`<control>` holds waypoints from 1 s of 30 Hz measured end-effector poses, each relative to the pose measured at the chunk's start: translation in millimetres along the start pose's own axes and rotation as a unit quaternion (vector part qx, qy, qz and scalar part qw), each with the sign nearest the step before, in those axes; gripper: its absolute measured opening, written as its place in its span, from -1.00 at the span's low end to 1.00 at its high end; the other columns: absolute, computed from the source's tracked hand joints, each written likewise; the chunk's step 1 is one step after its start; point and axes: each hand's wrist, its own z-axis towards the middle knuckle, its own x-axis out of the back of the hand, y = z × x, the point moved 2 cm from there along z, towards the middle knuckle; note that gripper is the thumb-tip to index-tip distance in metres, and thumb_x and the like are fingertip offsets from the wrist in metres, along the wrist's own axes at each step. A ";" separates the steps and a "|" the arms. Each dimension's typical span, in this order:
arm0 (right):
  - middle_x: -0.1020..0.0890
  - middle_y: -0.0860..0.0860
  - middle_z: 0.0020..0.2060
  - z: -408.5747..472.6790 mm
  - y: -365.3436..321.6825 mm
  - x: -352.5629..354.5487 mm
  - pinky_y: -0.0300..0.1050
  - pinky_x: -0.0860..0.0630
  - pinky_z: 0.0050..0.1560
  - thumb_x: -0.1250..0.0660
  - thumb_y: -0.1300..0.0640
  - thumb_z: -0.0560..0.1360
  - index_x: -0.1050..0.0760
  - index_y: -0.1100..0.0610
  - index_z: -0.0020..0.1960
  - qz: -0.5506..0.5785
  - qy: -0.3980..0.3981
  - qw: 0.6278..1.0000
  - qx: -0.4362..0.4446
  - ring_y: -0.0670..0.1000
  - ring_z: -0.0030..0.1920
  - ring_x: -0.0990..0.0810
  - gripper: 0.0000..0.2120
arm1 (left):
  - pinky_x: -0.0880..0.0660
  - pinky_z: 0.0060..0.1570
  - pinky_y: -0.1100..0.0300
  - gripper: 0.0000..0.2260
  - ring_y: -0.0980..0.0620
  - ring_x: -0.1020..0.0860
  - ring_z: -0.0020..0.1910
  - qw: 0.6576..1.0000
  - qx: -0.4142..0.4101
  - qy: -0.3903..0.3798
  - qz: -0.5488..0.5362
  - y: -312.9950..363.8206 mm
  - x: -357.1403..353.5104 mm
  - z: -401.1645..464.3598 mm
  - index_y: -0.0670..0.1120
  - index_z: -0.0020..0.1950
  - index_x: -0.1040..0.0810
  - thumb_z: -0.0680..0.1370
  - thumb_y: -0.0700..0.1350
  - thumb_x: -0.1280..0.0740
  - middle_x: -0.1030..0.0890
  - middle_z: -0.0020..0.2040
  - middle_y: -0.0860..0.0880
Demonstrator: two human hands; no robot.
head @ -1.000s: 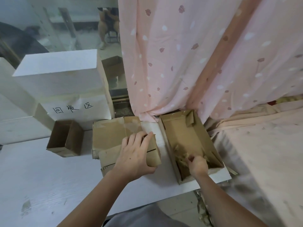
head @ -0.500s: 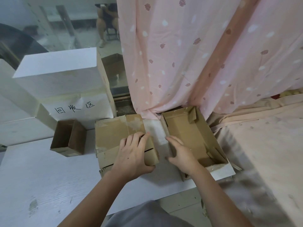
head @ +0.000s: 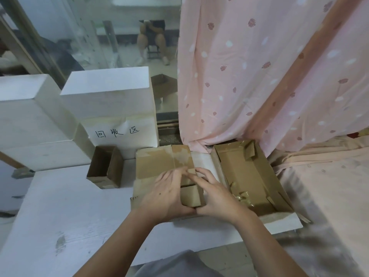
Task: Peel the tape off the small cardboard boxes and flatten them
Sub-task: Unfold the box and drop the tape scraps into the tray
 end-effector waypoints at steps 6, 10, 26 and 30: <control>-0.11 -0.47 0.44 1.1 1.5 1.4 -0.36 -0.35 0.35 -0.63 0.02 0.29 -0.27 -0.34 0.51 0.102 0.071 0.991 -0.049 -0.34 0.41 -0.29 -0.09 | -0.23 0.54 0.05 -0.20 0.11 -0.22 0.57 0.987 0.133 0.076 -0.050 -55.9 46.2 -34.3 0.04 0.56 -0.34 0.46 0.46 -0.35 -0.28 0.60 0.12; -0.11 -0.39 0.54 8.0 -4.7 -0.1 -0.32 -0.46 0.27 -0.61 0.17 0.37 -0.29 -0.32 0.51 0.196 0.080 0.976 -0.049 -0.46 0.44 -0.18 -0.12 | -0.44 0.29 0.21 -0.53 0.37 -0.42 0.33 0.914 0.262 0.100 -0.292 -68.9 59.2 -50.4 0.25 0.48 -0.33 0.59 0.29 -0.25 -0.43 0.34 0.39; -0.32 -0.41 0.45 36.9 -44.0 -29.8 -0.41 -0.33 0.28 -0.40 0.07 0.58 -0.43 -0.23 0.44 0.406 0.103 0.903 -0.091 -0.39 0.45 -0.23 -0.52 | -0.50 0.17 0.27 -0.57 0.31 -0.54 0.25 0.813 0.297 0.162 -0.474 -82.3 55.7 -74.6 0.25 0.42 -0.45 0.57 -0.03 -0.37 -0.61 0.30 0.25; -0.17 -0.47 0.50 25.8 -34.9 -25.2 -0.20 -0.12 0.51 -0.48 -0.12 0.36 -0.26 -0.33 0.53 0.397 0.024 0.914 -0.076 -0.39 0.51 -0.10 -0.21 | -0.50 0.21 0.31 -0.47 0.23 -0.53 0.35 0.838 0.183 0.015 -0.514 -82.4 74.9 -81.1 0.33 0.44 -0.40 0.55 -0.11 -0.39 -0.58 0.35 0.25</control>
